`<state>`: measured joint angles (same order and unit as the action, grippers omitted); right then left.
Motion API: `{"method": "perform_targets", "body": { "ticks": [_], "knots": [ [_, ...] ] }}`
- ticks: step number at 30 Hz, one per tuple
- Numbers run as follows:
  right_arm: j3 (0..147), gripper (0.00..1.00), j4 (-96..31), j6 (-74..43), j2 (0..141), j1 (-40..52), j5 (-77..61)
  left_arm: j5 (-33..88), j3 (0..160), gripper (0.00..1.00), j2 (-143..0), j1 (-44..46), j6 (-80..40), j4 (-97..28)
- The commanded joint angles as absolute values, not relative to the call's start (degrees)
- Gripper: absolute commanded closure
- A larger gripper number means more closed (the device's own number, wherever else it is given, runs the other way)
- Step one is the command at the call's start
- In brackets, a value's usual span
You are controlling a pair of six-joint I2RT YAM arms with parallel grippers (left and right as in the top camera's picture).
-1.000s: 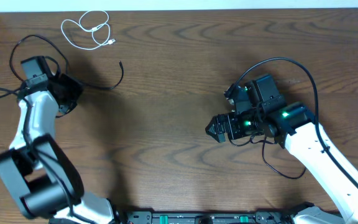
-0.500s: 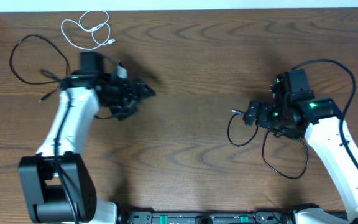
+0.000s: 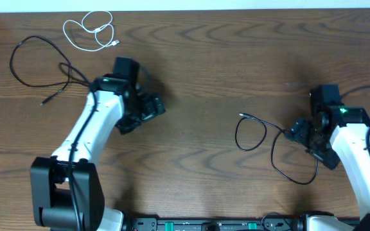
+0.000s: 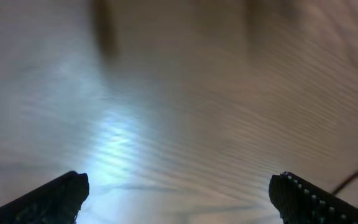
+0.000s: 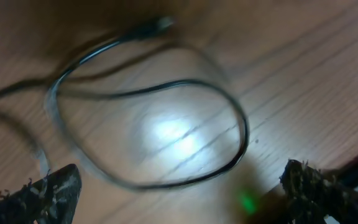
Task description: Untangle cables
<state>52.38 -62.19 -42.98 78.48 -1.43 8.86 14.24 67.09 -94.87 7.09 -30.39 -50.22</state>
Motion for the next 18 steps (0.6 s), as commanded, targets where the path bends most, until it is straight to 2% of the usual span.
{"method": "perform_targets", "body": {
  "ticks": [1, 8, 13, 16, 18],
  "knots": [
    [47.6, 0.01, -60.0, -46.7, 78.0, -6.4, 12.3, 11.1, 66.7, 0.02, -94.8, 4.5, -29.8, -52.9],
    [42.2, 0.01, -51.8, -40.4, 78.0, -13.1, 5.4, 9.1, 66.7, 0.02, -94.8, 3.8, -29.8, -54.1],
    [39.7, 0.01, -47.5, -41.3, 78.0, -16.1, 2.3, 9.1, 66.7, 0.02, -94.8, 3.8, -29.8, -54.1],
    [37.2, 0.09, -42.5, -41.3, 78.0, -18.2, -2.0, 9.1, 66.7, 0.02, -94.8, 3.8, -29.8, -54.1],
    [36.3, 0.09, -40.8, -41.3, 78.0, -18.6, -1.7, 9.1, 66.7, 0.02, -94.8, 3.8, -29.8, -54.1]
  ]
}}
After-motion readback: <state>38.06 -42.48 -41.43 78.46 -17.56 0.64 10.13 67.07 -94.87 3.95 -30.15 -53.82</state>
